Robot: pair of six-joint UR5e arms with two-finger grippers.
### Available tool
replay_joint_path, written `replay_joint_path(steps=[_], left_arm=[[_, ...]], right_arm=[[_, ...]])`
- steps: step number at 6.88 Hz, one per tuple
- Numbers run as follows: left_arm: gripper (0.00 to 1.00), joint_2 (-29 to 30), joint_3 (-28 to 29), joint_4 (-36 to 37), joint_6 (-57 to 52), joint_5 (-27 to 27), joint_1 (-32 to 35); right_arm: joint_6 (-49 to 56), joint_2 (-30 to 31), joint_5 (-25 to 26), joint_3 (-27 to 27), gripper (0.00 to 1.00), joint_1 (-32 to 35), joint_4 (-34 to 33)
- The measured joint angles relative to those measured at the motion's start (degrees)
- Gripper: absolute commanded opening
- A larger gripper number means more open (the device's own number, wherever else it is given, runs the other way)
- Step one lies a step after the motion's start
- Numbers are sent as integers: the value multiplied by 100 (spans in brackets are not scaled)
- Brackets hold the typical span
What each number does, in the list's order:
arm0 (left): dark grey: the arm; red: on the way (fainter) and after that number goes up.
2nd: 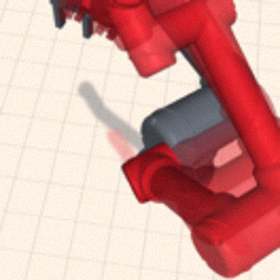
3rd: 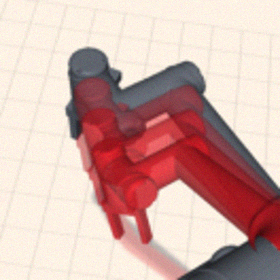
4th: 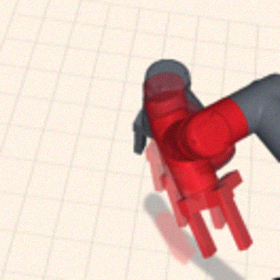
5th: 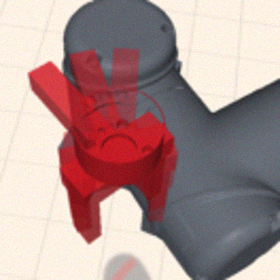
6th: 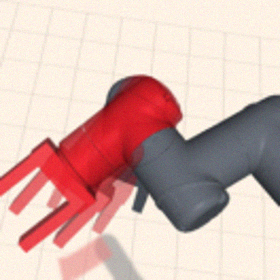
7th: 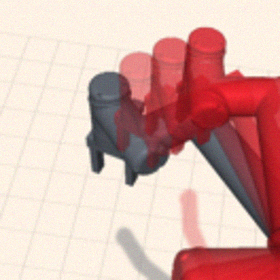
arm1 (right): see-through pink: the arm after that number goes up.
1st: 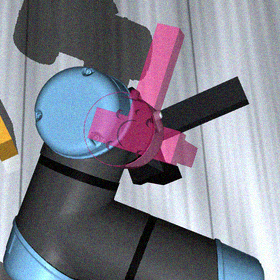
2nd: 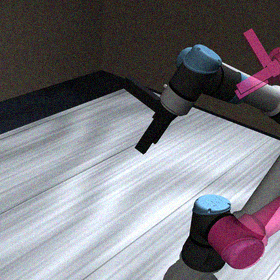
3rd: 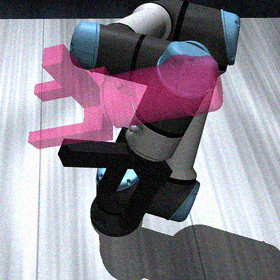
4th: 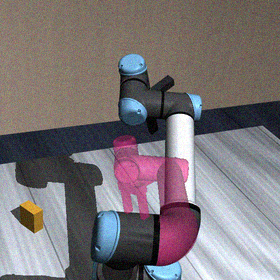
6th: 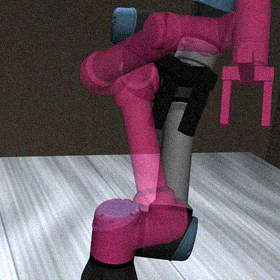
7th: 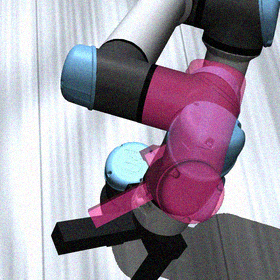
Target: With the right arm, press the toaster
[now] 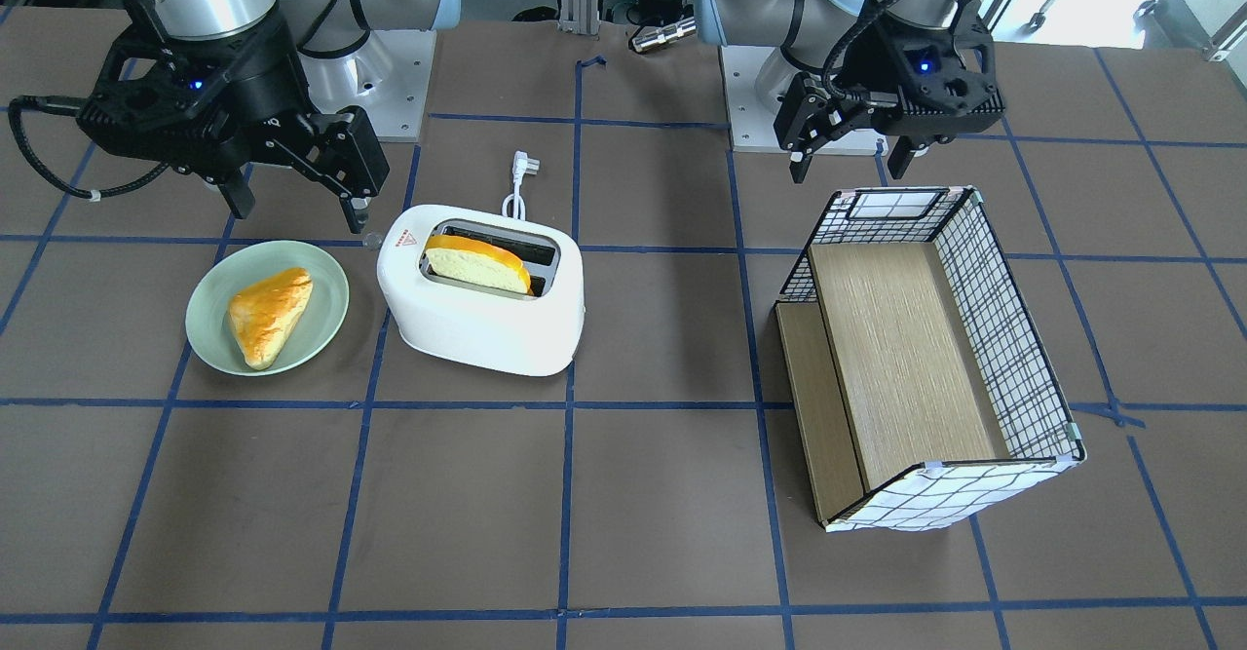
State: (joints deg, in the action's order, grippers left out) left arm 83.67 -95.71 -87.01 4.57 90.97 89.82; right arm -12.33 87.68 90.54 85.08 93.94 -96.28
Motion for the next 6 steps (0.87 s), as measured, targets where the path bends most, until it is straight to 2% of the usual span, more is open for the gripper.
replay_joint_path(steps=[2,5,6], left_arm=[[100,0,0,0,0,0,0],[100,0,0,0,0,0,0],[100,0,0,0,0,0,0]], right_arm=[[129,-17,-31,-3,0,-47,97],[272,-1,-225,-8,0,-127,705],[381,-14,-652,14,0,-296,960]])
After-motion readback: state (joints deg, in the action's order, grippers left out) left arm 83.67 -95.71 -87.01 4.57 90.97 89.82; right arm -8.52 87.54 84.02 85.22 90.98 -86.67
